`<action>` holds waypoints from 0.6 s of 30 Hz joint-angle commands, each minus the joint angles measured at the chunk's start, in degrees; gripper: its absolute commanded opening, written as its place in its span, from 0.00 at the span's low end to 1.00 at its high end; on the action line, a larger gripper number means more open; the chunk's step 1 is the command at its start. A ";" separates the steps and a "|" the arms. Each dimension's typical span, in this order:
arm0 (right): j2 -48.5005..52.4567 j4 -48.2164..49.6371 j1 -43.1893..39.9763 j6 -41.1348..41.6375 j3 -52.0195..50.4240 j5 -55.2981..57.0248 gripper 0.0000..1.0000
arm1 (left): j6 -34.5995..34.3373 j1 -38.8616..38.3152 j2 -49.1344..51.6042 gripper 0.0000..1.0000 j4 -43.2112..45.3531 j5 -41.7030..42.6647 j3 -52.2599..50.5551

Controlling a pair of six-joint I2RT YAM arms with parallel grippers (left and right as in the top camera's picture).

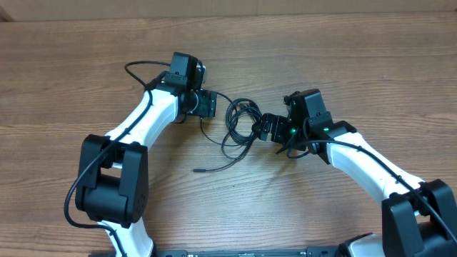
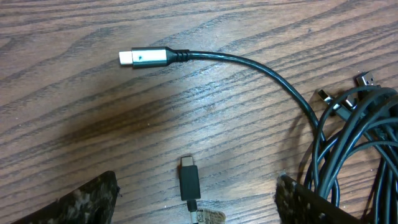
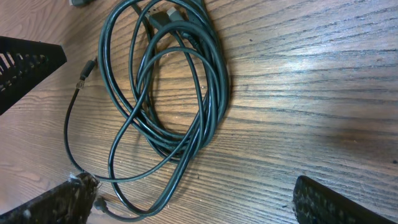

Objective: Untangle cables

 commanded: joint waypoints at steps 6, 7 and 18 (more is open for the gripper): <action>0.31 0.33 0.31 0.17 0.39 -0.04 1.00 | -0.52 -0.17 -1.05 0.84 0.20 0.70 0.24; 0.31 0.33 0.31 0.17 0.39 -0.04 1.00 | -0.52 -0.17 -1.07 0.84 0.20 0.70 0.24; 0.31 0.33 0.31 0.17 0.39 -0.04 1.00 | -0.52 -0.17 -1.05 0.84 0.22 0.74 0.24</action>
